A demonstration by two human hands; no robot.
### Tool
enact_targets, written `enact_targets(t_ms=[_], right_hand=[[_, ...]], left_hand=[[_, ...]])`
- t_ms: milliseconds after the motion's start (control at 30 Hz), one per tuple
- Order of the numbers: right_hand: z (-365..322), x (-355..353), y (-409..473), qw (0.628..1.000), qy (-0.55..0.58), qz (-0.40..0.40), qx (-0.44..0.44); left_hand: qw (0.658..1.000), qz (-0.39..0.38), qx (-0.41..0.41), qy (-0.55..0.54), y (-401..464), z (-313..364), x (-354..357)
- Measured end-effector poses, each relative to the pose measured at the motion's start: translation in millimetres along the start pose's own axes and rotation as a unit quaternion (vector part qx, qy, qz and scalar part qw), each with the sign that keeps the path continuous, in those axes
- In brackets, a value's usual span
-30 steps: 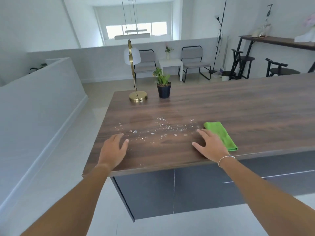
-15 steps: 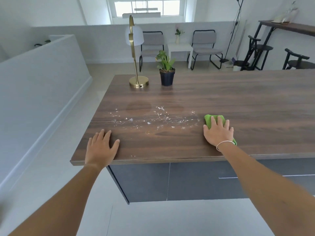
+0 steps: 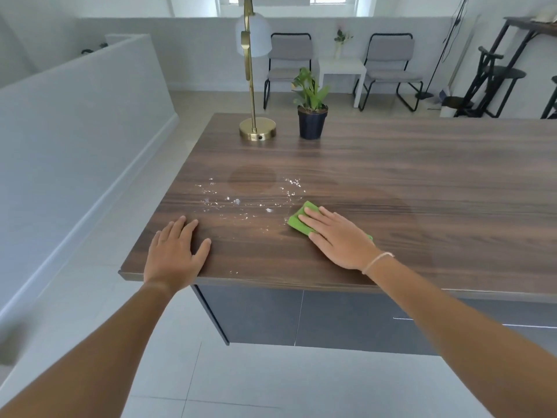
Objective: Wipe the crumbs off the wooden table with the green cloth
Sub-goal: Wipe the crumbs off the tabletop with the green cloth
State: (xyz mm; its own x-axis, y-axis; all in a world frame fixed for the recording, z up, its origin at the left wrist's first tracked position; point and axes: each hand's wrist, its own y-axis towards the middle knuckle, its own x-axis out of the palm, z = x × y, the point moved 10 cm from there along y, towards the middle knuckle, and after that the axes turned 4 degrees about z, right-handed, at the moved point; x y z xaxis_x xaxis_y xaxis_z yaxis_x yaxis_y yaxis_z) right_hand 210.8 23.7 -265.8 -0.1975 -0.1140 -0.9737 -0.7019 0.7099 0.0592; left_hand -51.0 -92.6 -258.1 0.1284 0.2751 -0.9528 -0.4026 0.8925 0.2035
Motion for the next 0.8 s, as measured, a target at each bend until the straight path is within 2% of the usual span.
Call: enact_targets(t_ms=[100,200,300,400,467,567,633,700,800], right_hand=[[46.5,-13.3,-22.5,1.000,-0.011,0.007,0.018],[119.5,-27.4,-15.8,0.990,-0.019,0.011,0.139],[138.7,-26.4,21.5,0.976,-0.046,0.001,0.213],[74.4,-11.1,73.4,0.986,-0.035,0.003,0.163],[2.8,8.7,92.0,0.996,0.003,-0.012,0.085],[-86.0,25.6,65.5,0.999,0.015,-0.021,-0.039],[-90.0,19.3,29.8,0.997,0.017,-0.005,-0.073],[-59.9,7.8,0.6,0.998,0.005,0.007,-0.067],[19.4,-6.4,-12.0,0.999,-0.015,-0.007,0.042]], left_hand=[[1.000,0.001,0.002,-0.002,0.5,-0.7,0.5],[1.000,0.004,0.001,-0.004,1.1,-1.5,1.6],[1.000,0.013,0.000,-0.004,1.2,-2.6,2.7],[1.000,0.020,0.000,-0.002,0.8,-3.5,2.9],[1.000,0.018,0.000,-0.003,1.7,-3.6,3.8],[1.000,0.012,-0.004,-0.006,1.0,-3.2,4.5],[1.000,0.007,-0.004,-0.011,0.4,-3.6,4.6],[1.000,0.003,-0.004,-0.012,0.6,-4.6,5.2],[1.000,0.005,-0.004,-0.013,1.4,-4.2,5.8]])
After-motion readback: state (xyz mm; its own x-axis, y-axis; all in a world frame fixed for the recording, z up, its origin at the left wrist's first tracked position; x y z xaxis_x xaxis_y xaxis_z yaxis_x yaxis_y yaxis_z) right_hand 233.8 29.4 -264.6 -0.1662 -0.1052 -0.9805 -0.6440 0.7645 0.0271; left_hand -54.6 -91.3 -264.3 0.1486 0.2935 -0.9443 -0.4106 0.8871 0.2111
